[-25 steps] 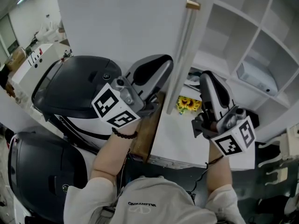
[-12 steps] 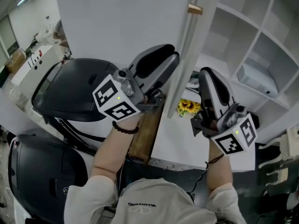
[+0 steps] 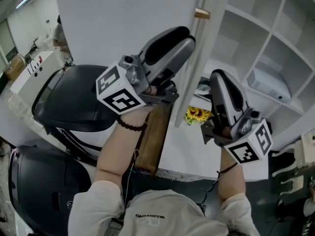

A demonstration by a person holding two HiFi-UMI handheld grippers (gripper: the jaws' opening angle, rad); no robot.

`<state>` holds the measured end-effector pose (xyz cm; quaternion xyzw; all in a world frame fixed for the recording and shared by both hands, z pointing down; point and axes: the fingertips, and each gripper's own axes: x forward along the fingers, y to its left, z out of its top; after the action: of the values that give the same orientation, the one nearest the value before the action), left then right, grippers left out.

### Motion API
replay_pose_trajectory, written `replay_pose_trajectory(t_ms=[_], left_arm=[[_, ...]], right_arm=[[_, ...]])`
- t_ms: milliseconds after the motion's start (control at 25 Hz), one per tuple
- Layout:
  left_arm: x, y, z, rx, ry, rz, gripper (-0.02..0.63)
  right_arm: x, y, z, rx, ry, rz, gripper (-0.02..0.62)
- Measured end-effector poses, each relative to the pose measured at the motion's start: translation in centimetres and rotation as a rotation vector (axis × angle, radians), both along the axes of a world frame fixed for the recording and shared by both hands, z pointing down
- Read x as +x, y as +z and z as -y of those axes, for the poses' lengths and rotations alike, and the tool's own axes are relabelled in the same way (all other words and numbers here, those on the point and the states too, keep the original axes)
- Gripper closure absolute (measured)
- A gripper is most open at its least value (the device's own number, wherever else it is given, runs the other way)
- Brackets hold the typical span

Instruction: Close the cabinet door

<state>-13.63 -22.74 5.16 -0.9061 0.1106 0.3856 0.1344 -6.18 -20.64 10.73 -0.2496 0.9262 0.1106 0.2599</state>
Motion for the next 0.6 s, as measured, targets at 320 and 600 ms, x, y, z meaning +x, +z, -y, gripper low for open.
replay_pose_trajectory(t_ms=[320, 600], left_arm=[[0.5, -2.5, 0.2, 0.009, 0.073, 0.003, 0.482], [0.6, -3.3, 0.4, 0.01, 0.095, 0.009, 0.482]], right_arm=[[0.1, -0.4, -0.1, 0.008, -0.004, 0.003, 0.584], [0.0, -0.6, -0.1, 0.019, -0.002, 0.0, 0.584]])
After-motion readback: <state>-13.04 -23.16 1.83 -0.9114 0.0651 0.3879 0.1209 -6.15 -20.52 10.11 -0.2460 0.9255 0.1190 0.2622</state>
